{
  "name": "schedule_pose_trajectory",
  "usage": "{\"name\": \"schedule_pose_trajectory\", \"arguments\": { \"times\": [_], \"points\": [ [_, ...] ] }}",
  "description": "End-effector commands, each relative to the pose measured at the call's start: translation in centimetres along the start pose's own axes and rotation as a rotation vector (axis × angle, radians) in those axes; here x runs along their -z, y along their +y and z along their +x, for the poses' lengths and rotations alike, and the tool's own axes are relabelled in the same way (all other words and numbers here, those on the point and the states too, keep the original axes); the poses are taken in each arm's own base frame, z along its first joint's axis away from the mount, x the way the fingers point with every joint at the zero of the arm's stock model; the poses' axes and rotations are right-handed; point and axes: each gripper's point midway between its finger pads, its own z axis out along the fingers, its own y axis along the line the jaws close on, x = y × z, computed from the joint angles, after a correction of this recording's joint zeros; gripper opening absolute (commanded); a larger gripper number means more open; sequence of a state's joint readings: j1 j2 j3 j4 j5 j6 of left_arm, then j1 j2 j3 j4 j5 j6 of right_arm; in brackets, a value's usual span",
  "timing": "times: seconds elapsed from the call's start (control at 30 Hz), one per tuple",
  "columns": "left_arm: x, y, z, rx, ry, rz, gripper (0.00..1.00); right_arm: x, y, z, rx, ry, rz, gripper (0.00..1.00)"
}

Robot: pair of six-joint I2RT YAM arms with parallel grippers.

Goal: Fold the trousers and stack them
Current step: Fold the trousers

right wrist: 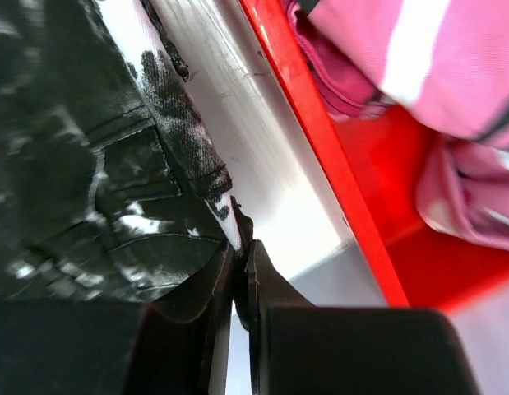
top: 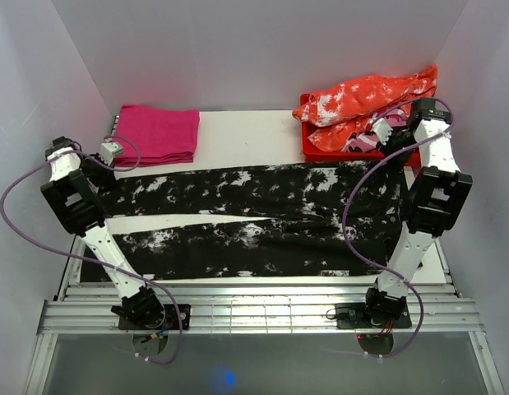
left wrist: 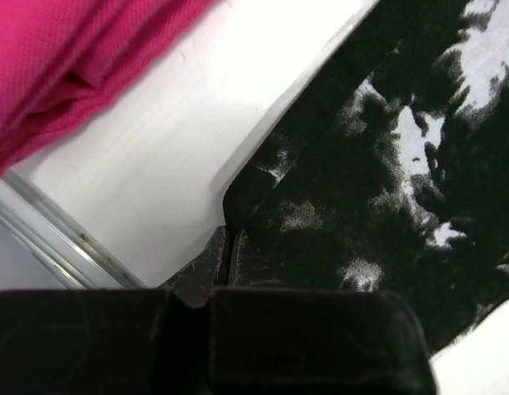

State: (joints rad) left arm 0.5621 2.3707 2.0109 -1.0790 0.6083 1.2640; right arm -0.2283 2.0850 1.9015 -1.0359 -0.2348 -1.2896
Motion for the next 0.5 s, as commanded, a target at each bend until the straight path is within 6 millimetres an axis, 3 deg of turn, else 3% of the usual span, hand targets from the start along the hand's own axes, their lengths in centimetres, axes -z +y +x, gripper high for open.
{"name": "schedule_pose_trajectory", "arguments": {
  "times": [0.0,0.07,0.1,0.13,0.17,0.2,0.23,0.27,0.3,0.33,0.37,0.43,0.47],
  "points": [
    [7.3,2.8,-5.2,-0.103,-0.195,-0.236,0.00,6.6,0.7,-1.7,0.130,-0.054,0.061,0.08],
    [8.9,2.9,-5.8,-0.150,-0.231,-0.300,0.00,7.4,2.1,-1.4,0.140,-0.051,0.047,0.08],
    [11.4,2.5,-6.5,-0.185,-0.249,-0.351,0.00,9.0,2.6,-1.4,0.156,-0.055,0.077,0.08],
    [10.6,0.8,-5.5,-0.189,-0.267,-0.327,0.00,8.3,4.2,-0.5,0.175,-0.048,0.038,0.08],
    [11.7,0.9,-5.7,-0.227,-0.289,-0.373,0.00,8.7,4.8,0.0,0.188,-0.044,0.047,0.08],
    [13.1,0.7,-4.9,-0.225,-0.304,-0.410,0.00,10.3,5.3,0.5,0.200,-0.042,0.089,0.08],
    [14.0,-1.3,-5.1,-0.236,-0.346,-0.419,0.00,9.3,7.1,1.8,0.194,-0.028,0.049,0.08],
    [15.6,-1.4,-4.1,-0.240,-0.358,-0.463,0.00,9.5,7.9,2.5,0.230,-0.022,0.050,0.08],
    [16.1,-2.4,-3.6,-0.253,-0.364,-0.468,0.00,10.8,8.8,3.2,0.245,-0.011,0.081,0.08],
    [17.3,-3.8,-3.6,-0.293,-0.359,-0.489,0.00,10.7,9.8,4.2,0.261,0.012,0.073,0.08],
    [16.3,-5.9,-0.8,-0.303,-0.327,-0.459,0.00,9.0,12.5,5.8,0.283,0.026,0.009,0.08],
    [15.7,-8.3,1.6,-0.323,-0.282,-0.435,0.00,9.1,14.1,7.6,0.311,0.075,0.037,0.08],
    [14.7,-10.6,4.4,-0.318,-0.228,-0.393,0.00,7.4,16.6,9.0,0.303,0.087,-0.026,0.08]
  ]
}}
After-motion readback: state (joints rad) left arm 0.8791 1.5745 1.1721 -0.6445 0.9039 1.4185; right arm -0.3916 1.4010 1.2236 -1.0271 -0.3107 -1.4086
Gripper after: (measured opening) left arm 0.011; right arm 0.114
